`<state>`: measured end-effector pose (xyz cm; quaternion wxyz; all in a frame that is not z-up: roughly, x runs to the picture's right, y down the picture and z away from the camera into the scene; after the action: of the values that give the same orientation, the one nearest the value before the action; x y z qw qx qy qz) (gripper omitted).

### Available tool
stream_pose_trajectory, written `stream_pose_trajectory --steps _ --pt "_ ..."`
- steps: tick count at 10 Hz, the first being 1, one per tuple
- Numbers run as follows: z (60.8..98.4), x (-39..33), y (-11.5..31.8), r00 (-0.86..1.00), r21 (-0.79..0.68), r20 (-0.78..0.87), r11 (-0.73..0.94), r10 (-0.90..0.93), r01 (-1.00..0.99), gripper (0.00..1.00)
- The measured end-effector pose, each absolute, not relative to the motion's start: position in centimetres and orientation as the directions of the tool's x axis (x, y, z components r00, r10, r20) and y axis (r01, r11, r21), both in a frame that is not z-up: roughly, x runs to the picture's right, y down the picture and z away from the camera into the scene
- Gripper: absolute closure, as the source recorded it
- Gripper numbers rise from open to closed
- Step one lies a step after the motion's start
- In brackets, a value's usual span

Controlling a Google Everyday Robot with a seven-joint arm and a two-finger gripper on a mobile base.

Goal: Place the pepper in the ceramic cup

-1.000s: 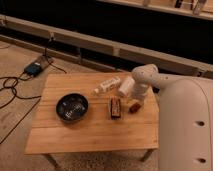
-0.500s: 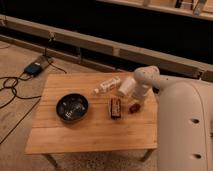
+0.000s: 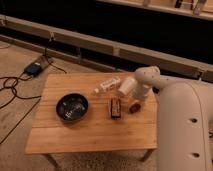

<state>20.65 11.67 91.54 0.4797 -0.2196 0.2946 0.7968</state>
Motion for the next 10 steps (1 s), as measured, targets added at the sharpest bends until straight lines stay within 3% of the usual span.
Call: stream_pose_trajectory --steps 4,10 --pt "91.6 20.7 11.8 -0.438 0.26 -0.636 -0.358 0.635 -0.897 0.98" --pt "90.1 18.3 9.6 -0.373 0.206 -0.635 -0.317 0.677 -0.926 1.0"
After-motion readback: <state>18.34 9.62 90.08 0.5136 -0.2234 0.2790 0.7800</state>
